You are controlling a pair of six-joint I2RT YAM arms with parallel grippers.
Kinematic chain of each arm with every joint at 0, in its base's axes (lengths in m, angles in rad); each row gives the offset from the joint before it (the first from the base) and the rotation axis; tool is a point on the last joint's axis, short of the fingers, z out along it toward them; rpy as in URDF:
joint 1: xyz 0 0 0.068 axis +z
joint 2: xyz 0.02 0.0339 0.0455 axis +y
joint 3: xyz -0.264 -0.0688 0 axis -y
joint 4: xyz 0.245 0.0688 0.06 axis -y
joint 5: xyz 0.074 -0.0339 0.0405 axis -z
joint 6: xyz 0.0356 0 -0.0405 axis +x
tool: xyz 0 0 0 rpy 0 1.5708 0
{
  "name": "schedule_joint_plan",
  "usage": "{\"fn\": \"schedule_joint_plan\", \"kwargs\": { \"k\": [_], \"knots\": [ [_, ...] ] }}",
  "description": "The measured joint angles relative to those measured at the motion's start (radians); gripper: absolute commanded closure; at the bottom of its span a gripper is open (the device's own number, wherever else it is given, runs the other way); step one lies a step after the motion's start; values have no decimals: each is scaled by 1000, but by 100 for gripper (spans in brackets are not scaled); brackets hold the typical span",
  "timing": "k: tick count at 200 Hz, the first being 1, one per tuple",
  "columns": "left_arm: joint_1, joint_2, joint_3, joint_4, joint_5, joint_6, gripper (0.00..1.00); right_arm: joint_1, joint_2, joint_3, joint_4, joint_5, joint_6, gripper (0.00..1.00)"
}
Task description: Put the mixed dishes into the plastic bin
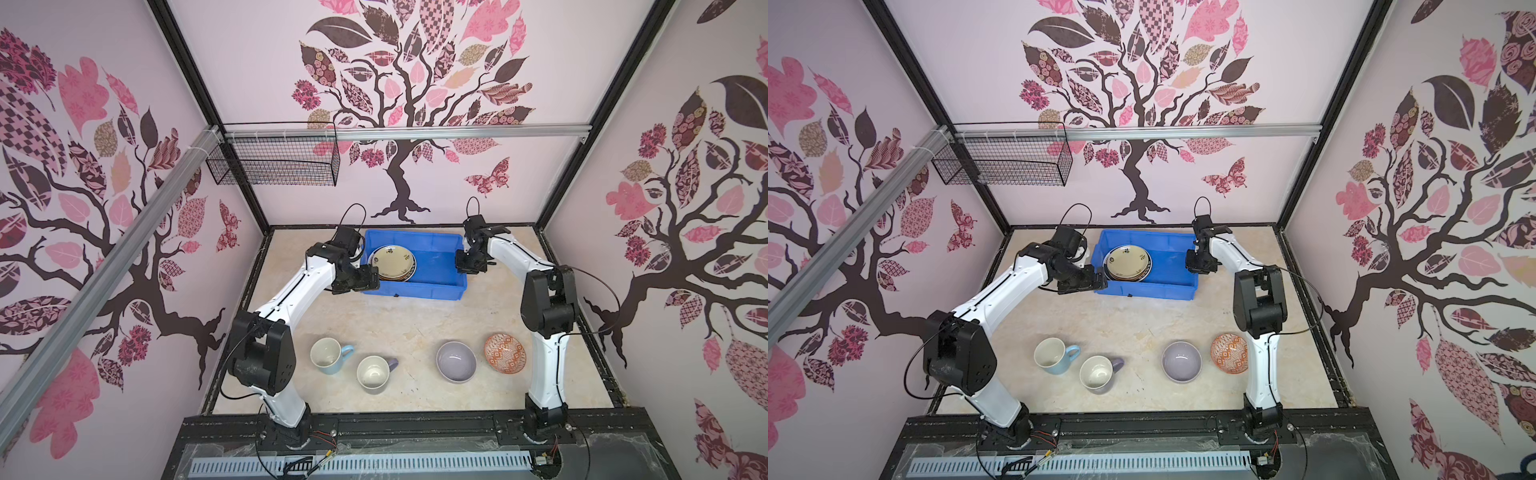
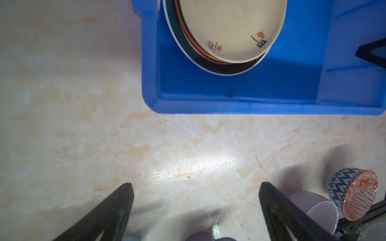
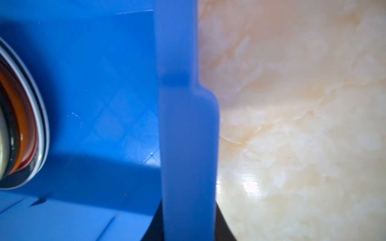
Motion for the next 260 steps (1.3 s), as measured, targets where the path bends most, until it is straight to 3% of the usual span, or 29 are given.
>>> {"fn": "schedule_joint_plan", "kwargs": {
  "k": [75, 107, 129, 183, 260],
  "knots": [
    [10, 53, 2, 6, 18, 1, 2, -3, -218, -320, 88, 32, -28, 82],
    [10, 54, 2, 6, 42, 1, 2, -3, -244, -350, 70, 37, -44, 55],
    [10, 32, 2, -3, 47, 1, 2, -3, -262, -356, 46, 37, -56, 46],
    [3, -242, -63, -72, 23, -12, 3, 30, -406, -321, -16, 48, -50, 39],
    [-19, -566, -340, -279, -76, -151, 12, 335, -550, -369, -50, 33, 31, 42]
  ]
}}
